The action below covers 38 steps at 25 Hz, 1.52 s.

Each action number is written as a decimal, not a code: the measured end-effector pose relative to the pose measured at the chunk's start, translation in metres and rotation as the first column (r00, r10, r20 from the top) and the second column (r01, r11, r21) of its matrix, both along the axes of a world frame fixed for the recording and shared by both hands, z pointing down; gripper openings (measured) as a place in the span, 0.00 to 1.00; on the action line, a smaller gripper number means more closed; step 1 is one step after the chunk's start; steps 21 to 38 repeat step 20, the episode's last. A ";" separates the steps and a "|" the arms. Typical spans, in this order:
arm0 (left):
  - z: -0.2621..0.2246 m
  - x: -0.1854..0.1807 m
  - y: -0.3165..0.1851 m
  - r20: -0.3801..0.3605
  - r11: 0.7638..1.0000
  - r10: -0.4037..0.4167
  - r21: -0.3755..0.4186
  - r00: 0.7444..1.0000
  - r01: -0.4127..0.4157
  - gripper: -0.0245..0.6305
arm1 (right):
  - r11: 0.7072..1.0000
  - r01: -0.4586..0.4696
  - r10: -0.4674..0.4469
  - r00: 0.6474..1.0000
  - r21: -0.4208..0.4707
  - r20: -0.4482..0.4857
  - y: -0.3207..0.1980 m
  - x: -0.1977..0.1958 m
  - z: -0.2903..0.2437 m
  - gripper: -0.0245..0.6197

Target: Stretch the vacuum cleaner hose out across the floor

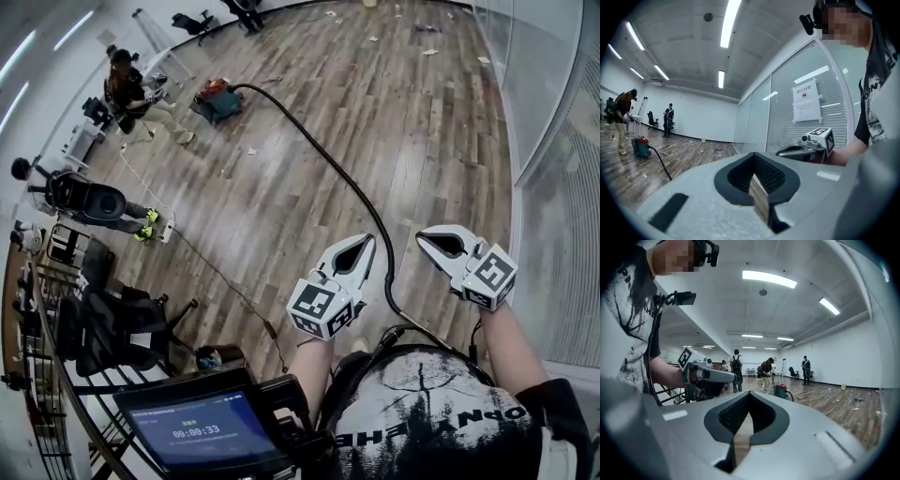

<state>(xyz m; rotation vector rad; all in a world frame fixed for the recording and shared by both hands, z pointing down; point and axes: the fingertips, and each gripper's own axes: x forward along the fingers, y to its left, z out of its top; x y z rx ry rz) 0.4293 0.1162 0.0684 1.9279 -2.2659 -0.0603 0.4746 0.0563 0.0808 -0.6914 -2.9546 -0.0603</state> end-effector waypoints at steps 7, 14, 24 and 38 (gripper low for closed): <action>-0.001 0.000 0.005 -0.004 1.000 0.008 0.011 1.000 -0.008 0.04 | 0.998 -0.005 0.005 1.000 0.062 -0.002 0.010 0.002 -0.005 0.05; -0.004 0.012 0.015 0.007 1.000 0.005 0.012 1.000 -0.005 0.04 | 0.996 0.015 -0.016 1.000 0.093 0.011 0.022 0.012 -0.007 0.05; -0.004 0.020 0.019 0.008 1.000 -0.005 0.012 1.000 0.005 0.04 | 0.994 0.021 -0.023 1.000 0.105 0.014 0.026 0.015 -0.006 0.05; -0.004 0.020 0.019 0.008 1.000 -0.005 0.012 1.000 0.005 0.04 | 0.994 0.021 -0.023 1.000 0.105 0.014 0.026 0.015 -0.006 0.05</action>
